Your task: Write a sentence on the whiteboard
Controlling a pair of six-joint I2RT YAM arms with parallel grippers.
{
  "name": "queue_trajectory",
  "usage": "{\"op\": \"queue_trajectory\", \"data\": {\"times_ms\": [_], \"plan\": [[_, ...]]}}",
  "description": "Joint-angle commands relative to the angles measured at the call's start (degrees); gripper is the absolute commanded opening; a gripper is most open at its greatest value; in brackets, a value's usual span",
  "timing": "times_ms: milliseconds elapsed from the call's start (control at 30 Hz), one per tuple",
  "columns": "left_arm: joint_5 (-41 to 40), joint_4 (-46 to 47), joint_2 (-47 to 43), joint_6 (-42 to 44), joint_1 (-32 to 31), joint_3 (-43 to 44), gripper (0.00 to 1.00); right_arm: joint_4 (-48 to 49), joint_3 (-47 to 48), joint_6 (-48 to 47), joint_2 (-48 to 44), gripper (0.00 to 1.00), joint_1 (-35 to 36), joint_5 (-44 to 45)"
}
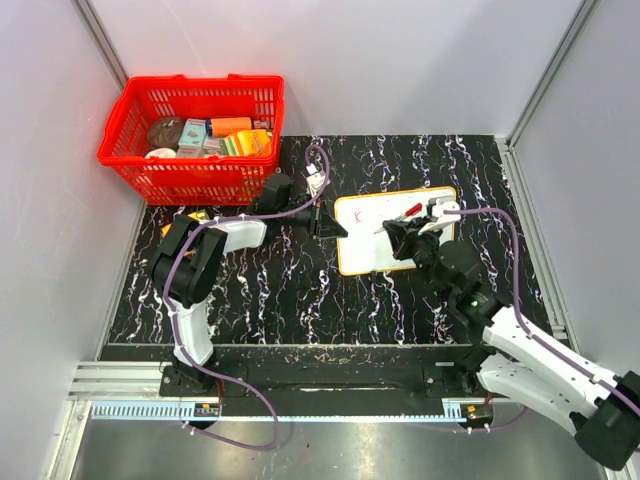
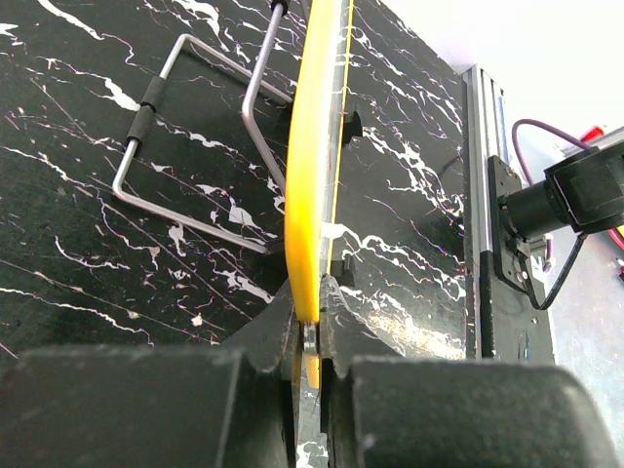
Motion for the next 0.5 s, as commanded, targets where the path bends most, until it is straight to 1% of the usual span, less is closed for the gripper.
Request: {"op": "queue_trajectory", "data": {"times_ms": [0, 67, 100, 200, 333, 467], "plan": [[-3.73, -4.49, 0.13, 6.5, -0.67, -1.48, 0.0, 14.44, -1.52, -10.38, 2.81, 0.0, 8.44, 15.43], [-3.64, -4.49, -0.04, 6.59, -0.76, -1.57, 0.0, 17.9, -2.23, -13.03, 5.79, 0.0, 10.66, 19.46], [-3.64, -4.49, 0.13, 6.59, -0.76, -1.57, 0.0, 21.57, -2.49, -14.96, 6.86, 0.0, 11.89, 20.1], [-3.37, -4.58, 0.4, 6.5, -0.85, -1.4, 0.0, 26.42, -3.2, -15.42, 10.02, 0.0, 12.25, 21.07], [-4.6, -6.16, -1.27, 8.6, -1.11, -2.01, 0.0, 29.07, -2.59, -15.86, 13.54, 0.0, 12.25, 21.77], [-5.31, -6.16, -3.11, 9.57, -1.29, -3.33, 0.0, 31.0, -2.76, -15.94, 14.6, 0.0, 12.25, 22.21]]}}
